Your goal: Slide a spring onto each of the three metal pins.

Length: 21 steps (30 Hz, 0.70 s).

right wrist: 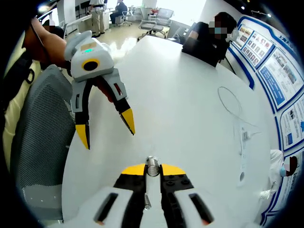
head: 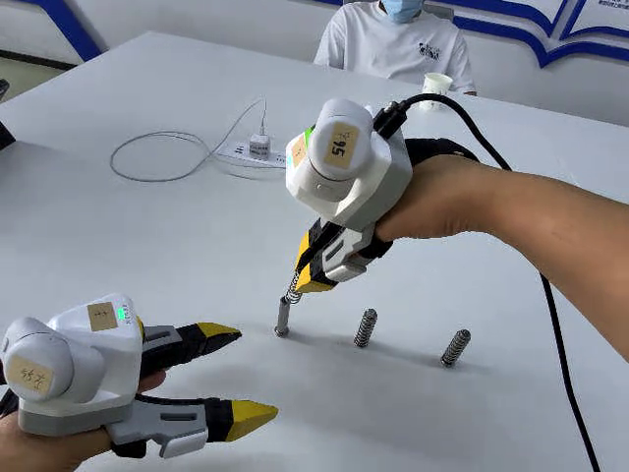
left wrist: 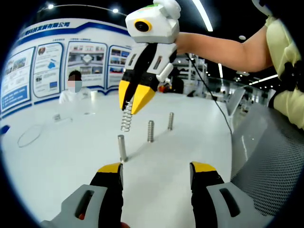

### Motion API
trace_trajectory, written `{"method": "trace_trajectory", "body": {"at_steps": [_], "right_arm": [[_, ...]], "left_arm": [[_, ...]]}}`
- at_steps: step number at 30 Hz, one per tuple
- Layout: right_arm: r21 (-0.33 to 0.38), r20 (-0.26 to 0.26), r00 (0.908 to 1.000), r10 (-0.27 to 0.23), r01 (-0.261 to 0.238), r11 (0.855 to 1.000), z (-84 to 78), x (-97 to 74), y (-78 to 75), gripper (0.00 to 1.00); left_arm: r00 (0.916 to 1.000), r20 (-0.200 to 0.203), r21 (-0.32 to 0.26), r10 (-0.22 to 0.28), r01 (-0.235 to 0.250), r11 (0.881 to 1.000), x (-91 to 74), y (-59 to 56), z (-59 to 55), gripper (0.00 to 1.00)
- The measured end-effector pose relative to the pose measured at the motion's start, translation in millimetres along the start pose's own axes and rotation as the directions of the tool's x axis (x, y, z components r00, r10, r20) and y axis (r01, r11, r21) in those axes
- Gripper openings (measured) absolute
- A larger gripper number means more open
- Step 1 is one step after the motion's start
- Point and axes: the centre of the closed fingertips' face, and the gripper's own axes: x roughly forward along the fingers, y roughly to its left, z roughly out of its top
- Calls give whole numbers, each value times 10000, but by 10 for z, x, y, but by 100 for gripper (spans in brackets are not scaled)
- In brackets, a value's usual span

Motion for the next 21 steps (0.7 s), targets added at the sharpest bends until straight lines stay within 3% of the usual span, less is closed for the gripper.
{"method": "trace_trajectory", "body": {"at_steps": [21], "right_arm": [[57,-348,9990,270,-268,9996,-3,176,-46,12]], "left_arm": [[10000,-10,-117,40,-40,9999,-13,17,-25,57]]}}
